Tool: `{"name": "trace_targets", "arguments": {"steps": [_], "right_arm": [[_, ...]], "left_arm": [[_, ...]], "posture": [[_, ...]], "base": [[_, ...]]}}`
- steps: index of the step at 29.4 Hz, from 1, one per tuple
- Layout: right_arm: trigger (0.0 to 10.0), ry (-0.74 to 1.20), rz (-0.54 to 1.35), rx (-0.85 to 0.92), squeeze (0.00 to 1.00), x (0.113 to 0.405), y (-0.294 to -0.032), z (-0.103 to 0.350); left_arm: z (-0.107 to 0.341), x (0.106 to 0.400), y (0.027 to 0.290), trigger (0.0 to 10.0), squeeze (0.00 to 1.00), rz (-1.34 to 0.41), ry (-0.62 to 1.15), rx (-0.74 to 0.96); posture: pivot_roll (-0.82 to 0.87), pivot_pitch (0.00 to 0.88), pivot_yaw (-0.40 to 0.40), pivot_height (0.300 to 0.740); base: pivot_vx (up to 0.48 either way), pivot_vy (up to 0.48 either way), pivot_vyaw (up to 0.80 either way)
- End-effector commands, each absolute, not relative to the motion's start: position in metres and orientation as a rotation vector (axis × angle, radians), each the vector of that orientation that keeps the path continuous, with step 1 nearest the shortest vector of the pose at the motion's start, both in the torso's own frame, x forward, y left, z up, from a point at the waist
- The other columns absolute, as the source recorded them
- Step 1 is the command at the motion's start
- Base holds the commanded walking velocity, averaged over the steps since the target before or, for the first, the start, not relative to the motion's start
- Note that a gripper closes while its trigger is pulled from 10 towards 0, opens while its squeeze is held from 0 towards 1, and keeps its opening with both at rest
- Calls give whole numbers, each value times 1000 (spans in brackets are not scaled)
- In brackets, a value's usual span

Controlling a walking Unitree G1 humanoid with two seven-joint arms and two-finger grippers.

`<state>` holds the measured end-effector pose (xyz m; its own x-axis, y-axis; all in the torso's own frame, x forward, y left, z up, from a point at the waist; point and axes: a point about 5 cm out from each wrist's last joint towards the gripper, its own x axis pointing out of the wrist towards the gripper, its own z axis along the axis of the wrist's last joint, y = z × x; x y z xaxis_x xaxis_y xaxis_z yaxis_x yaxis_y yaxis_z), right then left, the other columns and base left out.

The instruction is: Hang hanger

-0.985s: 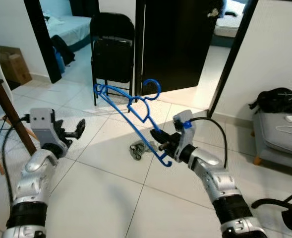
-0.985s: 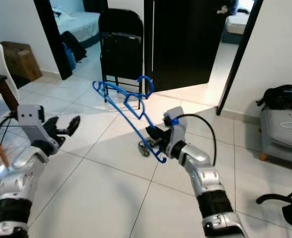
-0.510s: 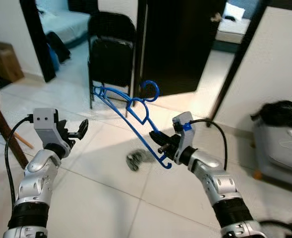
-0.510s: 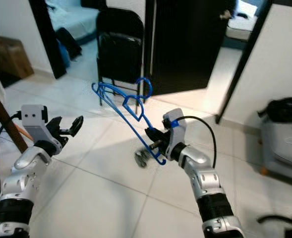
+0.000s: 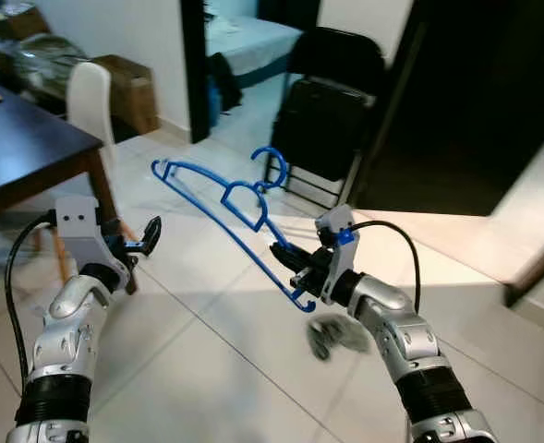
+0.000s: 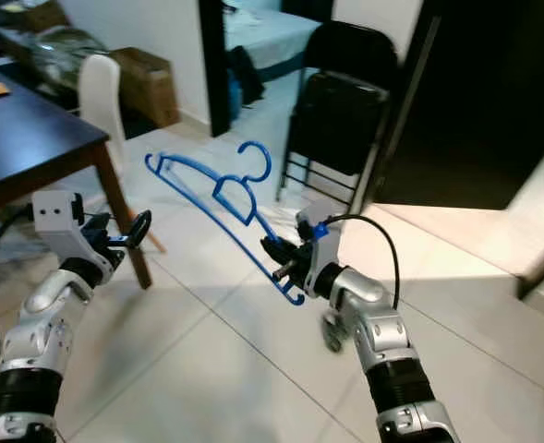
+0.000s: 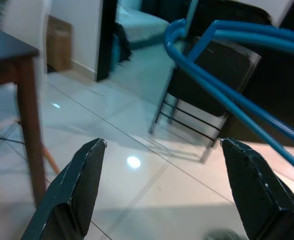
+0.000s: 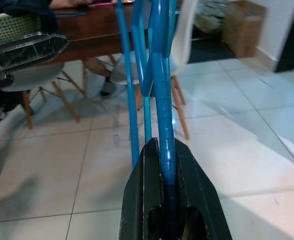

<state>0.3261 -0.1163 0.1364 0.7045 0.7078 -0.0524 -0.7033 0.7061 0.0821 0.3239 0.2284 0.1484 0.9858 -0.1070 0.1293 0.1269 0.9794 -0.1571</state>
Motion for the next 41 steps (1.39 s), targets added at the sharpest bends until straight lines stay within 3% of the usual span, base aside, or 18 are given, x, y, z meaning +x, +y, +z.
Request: {"name": "trace_targets", "arguments": {"steps": [1, 23, 30, 41], "right_arm": [[10000, 69, 781, 68, 0, 326, -120, 140], [10000, 52, 755, 96, 0, 328, -119, 143], [10000, 74, 696, 123, 0, 334, -121, 141], [10000, 91, 691, 130, 0, 334, -122, 140]], "left_arm": [[151, 324, 224, 10000, 0, -132, -133, -167], [152, 323, 226, 10000, 0, -133, -137, -154], [152, 323, 225, 10000, 0, -142, -135, -149], [152, 324, 223, 10000, 0, -146, -136, -150]], "posture": [[33, 2, -71, 740], [65, 0, -60, 740], [69, 0, -58, 740], [68, 0, -62, 740]], "base": [[480, 0, 800], [480, 0, 800], [480, 0, 0], [480, 0, -738]]}}
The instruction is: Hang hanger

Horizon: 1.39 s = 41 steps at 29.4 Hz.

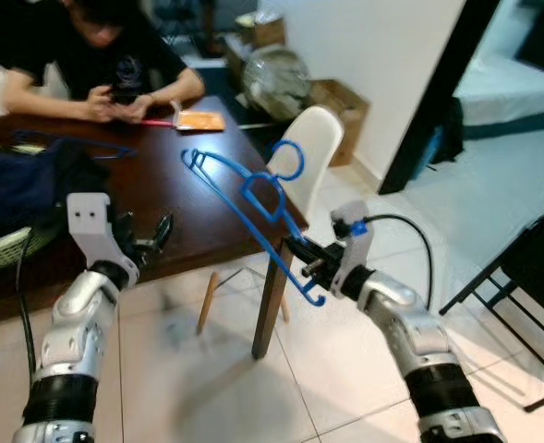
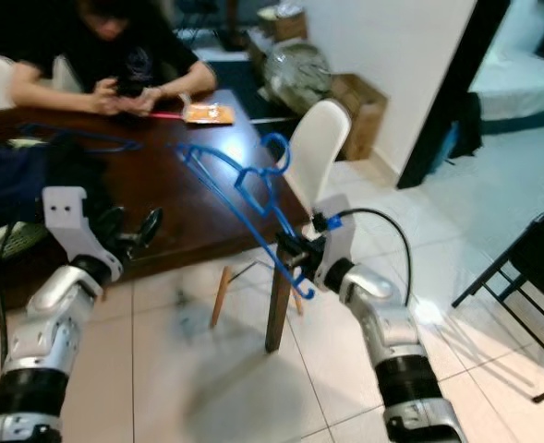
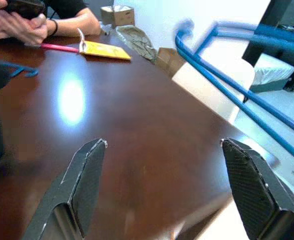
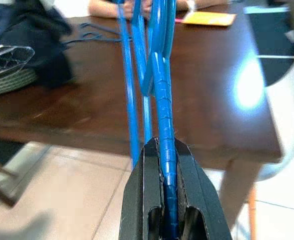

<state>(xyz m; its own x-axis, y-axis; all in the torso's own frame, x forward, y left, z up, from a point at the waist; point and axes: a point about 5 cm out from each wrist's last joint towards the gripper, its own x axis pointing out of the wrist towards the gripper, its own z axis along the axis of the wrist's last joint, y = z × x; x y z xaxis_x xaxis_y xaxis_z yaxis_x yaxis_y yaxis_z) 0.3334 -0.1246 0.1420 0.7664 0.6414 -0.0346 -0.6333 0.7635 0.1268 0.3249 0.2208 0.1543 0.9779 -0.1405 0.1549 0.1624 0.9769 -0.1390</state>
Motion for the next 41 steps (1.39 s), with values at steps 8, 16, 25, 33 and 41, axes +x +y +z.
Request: {"name": "trace_targets", "arguments": {"steps": [8, 16, 25, 33, 41], "right_arm": [[10000, 107, 716, 21, 0, 333, -117, 137], [10000, 106, 747, -83, 0, 331, -108, 136], [10000, 119, 717, -120, 0, 333, -105, 134], [10000, 178, 720, -157, 0, 333, -92, 130], [10000, 91, 738, -365, 1000, 322, -63, 134]], "left_arm": [[153, 323, 224, 10000, 0, -125, -141, -132], [156, 319, 222, 10000, 0, -84, -140, 11], [169, 308, 180, 10000, 0, -185, -147, 54], [172, 284, 98, 10000, 0, -570, -151, 125], [153, 261, 65, 10000, 0, -708, -86, 226]], "posture": [[66, 0, -62, 740], [70, 0, -62, 740], [76, 4, -64, 740], [89, 10, -63, 740], [82, 18, -58, 740]], "base": [[480, 0, -100], [480, 0, 0], [155, 0, 613], [0, 0, 0], [0, 0, 0]]}}
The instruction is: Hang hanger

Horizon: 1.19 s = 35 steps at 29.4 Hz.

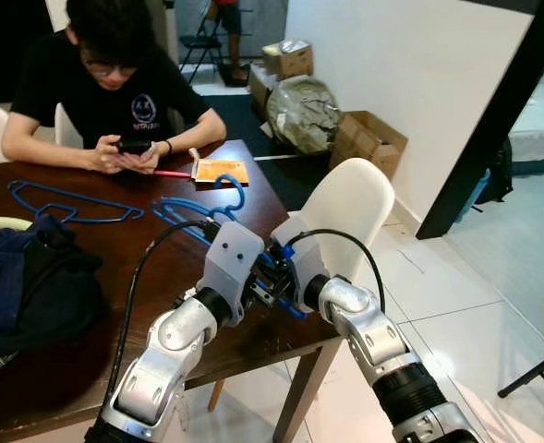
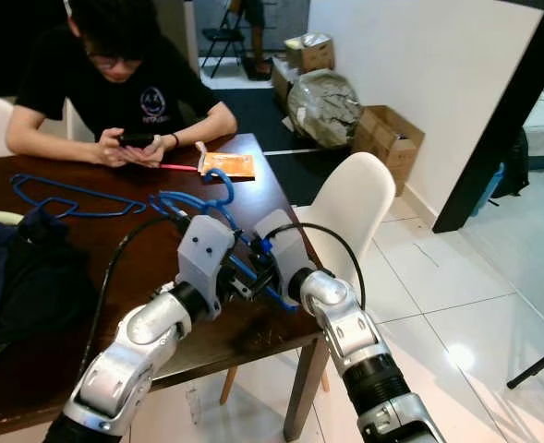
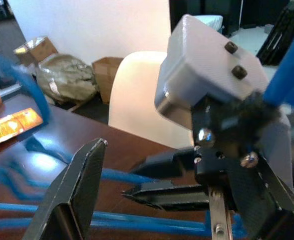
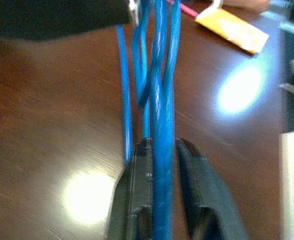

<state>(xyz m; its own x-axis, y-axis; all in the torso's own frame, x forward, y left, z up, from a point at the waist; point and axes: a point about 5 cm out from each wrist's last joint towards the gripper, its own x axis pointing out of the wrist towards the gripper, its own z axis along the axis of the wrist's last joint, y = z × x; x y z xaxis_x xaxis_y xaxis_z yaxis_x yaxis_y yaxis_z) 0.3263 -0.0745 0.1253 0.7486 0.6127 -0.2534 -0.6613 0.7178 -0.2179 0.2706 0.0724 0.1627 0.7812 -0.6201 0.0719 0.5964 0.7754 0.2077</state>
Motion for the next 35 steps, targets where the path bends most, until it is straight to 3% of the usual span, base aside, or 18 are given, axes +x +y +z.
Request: {"name": "trace_targets", "arguments": {"steps": [1, 6, 11, 12, 13, 14, 15, 17, 20, 21, 23, 25, 26, 27, 29, 32, 35], "right_arm": [[10000, 91, 738, -365, 1000, 322, -63, 134], [10000, 69, 780, -454, 1000, 314, -55, 130], [10000, 77, 785, -438, 957, 314, -54, 130], [10000, 82, 799, -403, 878, 313, -53, 132], [10000, 84, 816, -351, 498, 313, -53, 134], [10000, 84, 816, -351, 498, 313, -53, 134], [10000, 85, 823, -308, 251, 313, -54, 136], [10000, 82, 799, -255, 0, 318, -60, 140], [10000, 81, 781, -246, 0, 320, -62, 140], [10000, 86, 736, -242, 0, 325, -67, 140], [10000, 86, 736, -242, 0, 325, -67, 140], [10000, 130, 601, -261, 0, 340, -81, 134], [10000, 130, 601, -261, 0, 340, -81, 134], [10000, 165, 532, -272, 0, 347, -89, 130], [10000, 165, 532, -272, 0, 347, -89, 130], [10000, 281, 445, -281, 0, 359, -101, 116], [10000, 337, 426, -300, 0, 361, -106, 108]], "left_arm": [[153, 261, 65, 10000, 0, -708, -86, 226], [150, 235, 63, 10000, 0, -863, 15, 204], [148, 230, 65, 10000, 0, -909, 37, 224], [152, 232, 67, 10000, 0, -896, 21, 232], [162, 238, 71, 10000, 0, -841, -22, 228], [162, 238, 71, 10000, 0, -841, -22, 228], [174, 246, 79, 10000, 0, -761, -78, 228], [193, 263, 101, 10000, 0, -556, -164, 248], [199, 268, 110, 10000, 0, -484, -183, 256], [203, 274, 128, 10000, 0, -350, -194, 268], [203, 274, 128, 10000, 0, -350, -194, 268], [202, 279, 171, 10000, 0, -62, -148, 279], [202, 279, 171, 10000, 0, -62, -148, 279], [197, 276, 193, 10000, 0, 79, -104, 279], [197, 276, 193, 10000, 0, 79, -104, 279], [178, 261, 224, 10000, 0, 285, -3, 276], [169, 250, 233, 10000, 0, 360, 40, 265]], "posture": [[82, 18, -58, 740], [90, 23, -65, 740], [89, 23, -66, 740], [91, 22, -69, 740], [92, 25, -68, 740], [92, 25, -68, 740], [93, 25, -68, 740], [94, 25, -69, 740], [94, 25, -69, 740], [98, 24, -69, 740], [98, 24, -69, 740], [105, 22, -67, 740], [105, 22, -67, 740], [114, 23, -65, 740], [114, 23, -65, 740], [131, 21, -70, 740], [145, 22, -76, 740]], "base": [[0, 0, 0], [0, 0, 0], [0, 0, 0], [0, 0, 0], [0, 0, 0], [0, 0, 0], [0, 0, 0], [0, 0, 0], [0, 0, 0], [0, 0, 0], [0, 0, 0], [0, 0, 0], [0, 0, 0], [0, 0, 0], [0, 0, 0], [0, 0, 0], [0, 0, 0]]}}
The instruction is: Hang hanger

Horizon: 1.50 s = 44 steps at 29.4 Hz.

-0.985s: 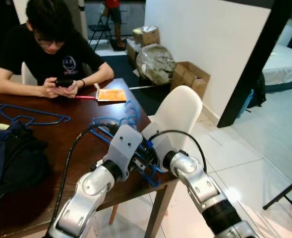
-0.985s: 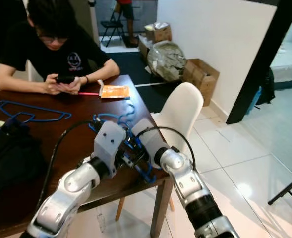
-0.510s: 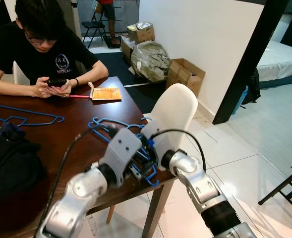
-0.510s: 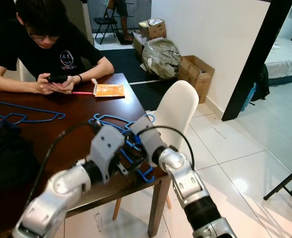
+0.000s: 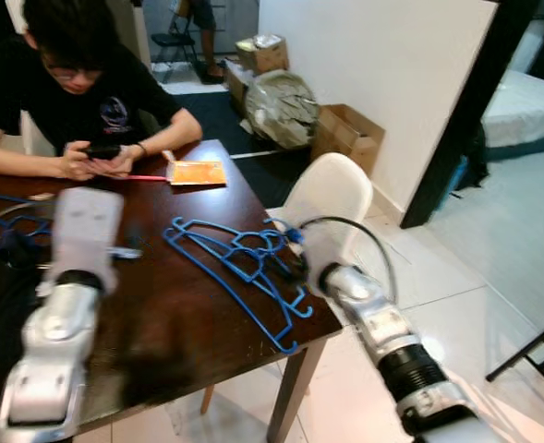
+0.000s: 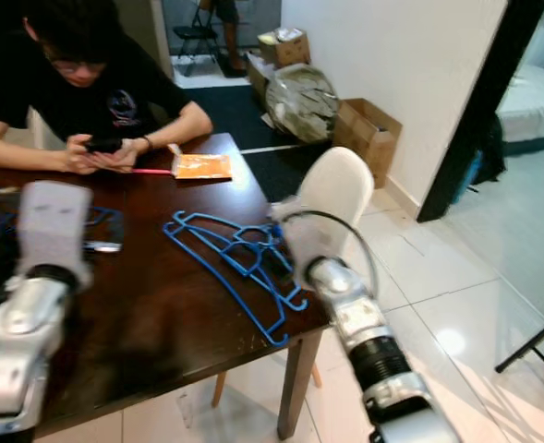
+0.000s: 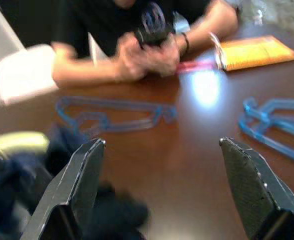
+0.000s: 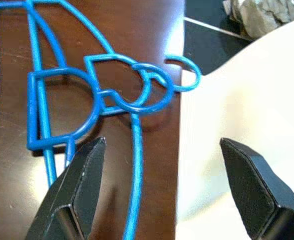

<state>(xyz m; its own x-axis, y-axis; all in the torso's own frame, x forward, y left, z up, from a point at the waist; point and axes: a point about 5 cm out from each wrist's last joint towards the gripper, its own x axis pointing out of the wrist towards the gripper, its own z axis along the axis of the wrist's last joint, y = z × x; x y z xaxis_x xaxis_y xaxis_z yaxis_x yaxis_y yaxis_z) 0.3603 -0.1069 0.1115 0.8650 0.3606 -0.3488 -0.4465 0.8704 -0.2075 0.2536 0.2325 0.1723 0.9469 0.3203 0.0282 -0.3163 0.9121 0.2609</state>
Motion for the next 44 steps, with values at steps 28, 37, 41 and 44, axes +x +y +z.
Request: {"name": "trace_targets", "arguments": {"steps": [28, 37, 41, 44], "right_arm": [[10000, 426, 533, 69, 0, 364, -59, 99], [4627, 522, 503, 87, 0, 359, -56, 88], [3059, 610, 448, 142, 0, 355, -54, 78], [196, 658, 438, 221, 0, 351, -49, 74]], "left_arm": [[150, 214, 214, 10000, 0, 261, 65, 92], [149, 213, 215, 10000, 0, 261, 62, 81], [149, 213, 213, 10000, 0, 258, 60, 75], [150, 213, 213, 10000, 0, 260, 59, 73]], "posture": [[213, 50, -93, 740], [219, 57, -95, 740], [223, 58, -96, 740], [227, 60, -101, 740]], "base": [[0, 0, 0], [0, 0, 0], [0, 0, 0], [0, 0, 0]]}}
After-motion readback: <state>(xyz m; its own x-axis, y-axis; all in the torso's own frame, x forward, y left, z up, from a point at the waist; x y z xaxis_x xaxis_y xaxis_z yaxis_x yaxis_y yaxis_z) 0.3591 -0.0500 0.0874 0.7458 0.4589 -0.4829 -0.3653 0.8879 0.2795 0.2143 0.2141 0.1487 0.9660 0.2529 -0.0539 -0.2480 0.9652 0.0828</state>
